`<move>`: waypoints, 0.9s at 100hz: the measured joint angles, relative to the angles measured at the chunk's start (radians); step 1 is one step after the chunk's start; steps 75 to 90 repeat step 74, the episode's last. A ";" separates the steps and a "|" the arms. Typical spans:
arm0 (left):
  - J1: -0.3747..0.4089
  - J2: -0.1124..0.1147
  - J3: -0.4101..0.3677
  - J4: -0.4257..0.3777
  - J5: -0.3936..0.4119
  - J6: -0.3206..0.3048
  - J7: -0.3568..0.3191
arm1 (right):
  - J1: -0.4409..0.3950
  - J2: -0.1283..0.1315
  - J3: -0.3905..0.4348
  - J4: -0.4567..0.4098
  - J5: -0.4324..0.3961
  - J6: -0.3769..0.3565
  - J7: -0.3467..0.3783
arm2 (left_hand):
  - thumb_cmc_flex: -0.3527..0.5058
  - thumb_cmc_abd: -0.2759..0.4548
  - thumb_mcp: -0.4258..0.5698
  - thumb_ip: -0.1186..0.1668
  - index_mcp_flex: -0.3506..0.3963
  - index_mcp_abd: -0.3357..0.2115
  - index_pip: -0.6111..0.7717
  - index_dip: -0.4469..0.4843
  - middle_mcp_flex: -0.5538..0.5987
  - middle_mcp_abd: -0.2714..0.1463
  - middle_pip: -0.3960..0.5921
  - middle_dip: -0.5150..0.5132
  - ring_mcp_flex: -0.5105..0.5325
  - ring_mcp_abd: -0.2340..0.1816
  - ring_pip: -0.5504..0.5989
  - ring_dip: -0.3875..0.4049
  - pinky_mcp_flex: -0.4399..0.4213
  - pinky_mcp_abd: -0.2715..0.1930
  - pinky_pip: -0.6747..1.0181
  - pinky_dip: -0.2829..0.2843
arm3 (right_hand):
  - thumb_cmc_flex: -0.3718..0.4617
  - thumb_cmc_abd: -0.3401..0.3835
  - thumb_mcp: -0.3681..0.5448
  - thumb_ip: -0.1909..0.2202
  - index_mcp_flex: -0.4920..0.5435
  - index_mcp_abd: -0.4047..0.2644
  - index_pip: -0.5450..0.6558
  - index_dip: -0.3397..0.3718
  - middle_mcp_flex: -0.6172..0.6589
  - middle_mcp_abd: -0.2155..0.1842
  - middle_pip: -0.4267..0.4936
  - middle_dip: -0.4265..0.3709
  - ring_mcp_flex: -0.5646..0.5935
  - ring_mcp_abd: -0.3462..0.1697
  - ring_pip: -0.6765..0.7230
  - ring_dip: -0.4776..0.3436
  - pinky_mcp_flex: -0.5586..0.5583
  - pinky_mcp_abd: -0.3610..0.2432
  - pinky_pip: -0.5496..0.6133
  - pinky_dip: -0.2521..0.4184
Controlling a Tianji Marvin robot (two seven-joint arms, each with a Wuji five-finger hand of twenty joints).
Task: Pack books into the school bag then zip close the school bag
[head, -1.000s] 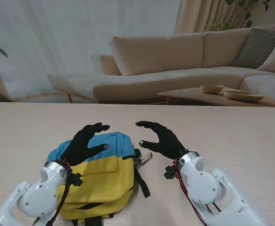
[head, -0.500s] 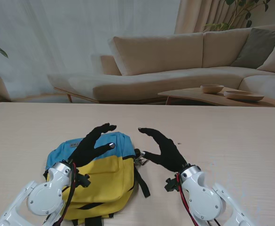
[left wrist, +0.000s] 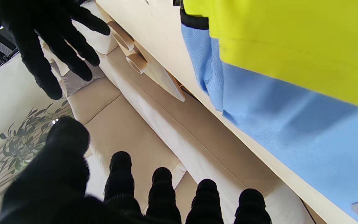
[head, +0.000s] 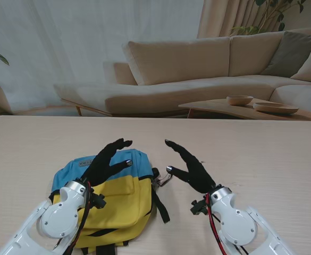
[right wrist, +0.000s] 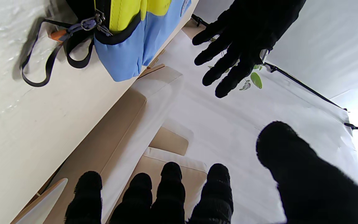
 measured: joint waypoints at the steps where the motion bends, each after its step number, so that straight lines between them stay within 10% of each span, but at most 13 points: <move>1: 0.001 0.000 0.000 -0.001 0.003 0.001 -0.001 | 0.000 0.000 0.000 0.001 0.000 0.000 0.000 | 0.000 0.000 0.000 0.000 0.000 0.000 -0.001 0.000 0.000 0.000 0.000 0.000 0.000 0.000 0.000 0.000 0.000 0.000 0.000 0.000 | 0.000 0.002 0.000 0.000 0.000 0.000 -0.018 0.011 0.000 0.000 -0.005 0.000 0.000 0.000 -0.006 0.000 0.000 0.000 -0.011 0.011; 90: 0.003 -0.002 0.021 -0.007 -0.004 0.012 0.007 | 0.016 0.002 -0.010 0.028 0.011 -0.025 0.032 | 0.000 0.000 0.002 0.000 0.000 0.000 -0.009 -0.002 0.000 -0.001 0.000 0.000 0.000 -0.010 0.000 -0.003 0.000 -0.001 0.000 -0.016 | -0.012 0.023 -0.043 0.000 0.004 -0.002 -0.128 0.107 0.000 -0.010 -0.031 -0.010 0.000 -0.008 -0.023 0.000 0.001 -0.002 -0.082 0.071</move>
